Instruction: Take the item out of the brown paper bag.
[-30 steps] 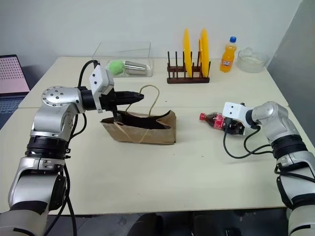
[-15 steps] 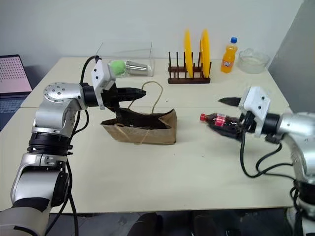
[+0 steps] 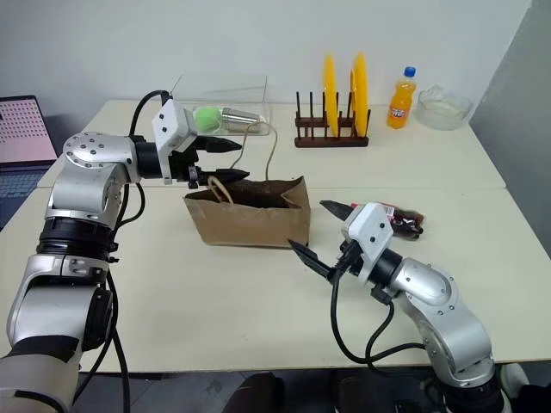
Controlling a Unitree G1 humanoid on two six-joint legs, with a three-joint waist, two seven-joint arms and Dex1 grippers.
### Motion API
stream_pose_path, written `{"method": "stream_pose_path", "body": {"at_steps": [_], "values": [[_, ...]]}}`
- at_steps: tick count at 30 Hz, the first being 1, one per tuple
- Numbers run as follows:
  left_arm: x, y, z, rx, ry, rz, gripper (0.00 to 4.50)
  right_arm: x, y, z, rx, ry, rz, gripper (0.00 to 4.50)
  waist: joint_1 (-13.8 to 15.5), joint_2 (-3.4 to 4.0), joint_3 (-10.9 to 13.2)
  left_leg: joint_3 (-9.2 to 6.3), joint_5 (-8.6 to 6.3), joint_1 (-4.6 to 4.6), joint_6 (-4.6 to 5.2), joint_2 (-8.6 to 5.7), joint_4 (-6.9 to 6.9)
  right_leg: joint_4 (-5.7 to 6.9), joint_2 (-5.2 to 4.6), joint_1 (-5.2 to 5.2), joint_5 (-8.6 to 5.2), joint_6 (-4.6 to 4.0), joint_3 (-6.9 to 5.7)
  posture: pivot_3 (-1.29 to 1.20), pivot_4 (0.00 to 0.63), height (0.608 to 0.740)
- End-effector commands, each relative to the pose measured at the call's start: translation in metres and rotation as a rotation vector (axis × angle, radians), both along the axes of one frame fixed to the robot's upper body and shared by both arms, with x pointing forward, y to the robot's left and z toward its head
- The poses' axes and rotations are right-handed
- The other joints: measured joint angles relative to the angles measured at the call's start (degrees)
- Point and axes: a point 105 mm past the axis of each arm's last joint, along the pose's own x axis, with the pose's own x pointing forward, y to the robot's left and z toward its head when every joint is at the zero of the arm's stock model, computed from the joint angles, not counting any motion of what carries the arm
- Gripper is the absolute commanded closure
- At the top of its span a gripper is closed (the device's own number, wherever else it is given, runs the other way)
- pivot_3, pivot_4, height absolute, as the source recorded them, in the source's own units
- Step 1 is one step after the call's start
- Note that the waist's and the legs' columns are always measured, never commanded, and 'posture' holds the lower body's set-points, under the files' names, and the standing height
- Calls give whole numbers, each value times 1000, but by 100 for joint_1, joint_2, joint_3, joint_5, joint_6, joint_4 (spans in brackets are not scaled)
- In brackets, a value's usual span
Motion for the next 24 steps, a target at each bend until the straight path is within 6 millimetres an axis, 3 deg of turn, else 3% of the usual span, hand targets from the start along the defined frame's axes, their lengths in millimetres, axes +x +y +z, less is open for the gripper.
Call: {"method": "stream_pose_path", "body": {"at_steps": [1,10,15,20,24], "values": [[-6,12,28,-34,-99,26,494,-3,-3,4,-16,-48,11,0,-1,0,0,0,0,0,0,0,0,0,0,0,0,0,0,0,150,740],[-49,49,28,-124,-100,147,494,3,-12,-1,-31,-51,11,0,-78,0,0,-2,0,6,0,4,-6,3,1,0,0,0,1,0,150,740],[-63,89,24,-337,-154,474,494,22,-34,10,26,-139,-140,0,-58,-1,-1,-3,-1,7,0,5,-4,0,0,2,-1,1,2,0,150,740],[-85,105,-18,-561,-150,791,494,30,-57,7,119,-142,-298,0,-12,-8,-7,0,-1,13,-1,4,-6,-4,-4,8,1,-2,8,0,150,740],[-105,85,-56,-486,-125,854,494,25,-73,-5,149,-110,-406,0,61,-19,-12,-1,-2,12,-3,5,-6,-2,-3,7,15,-25,6,0,150,740]]}}
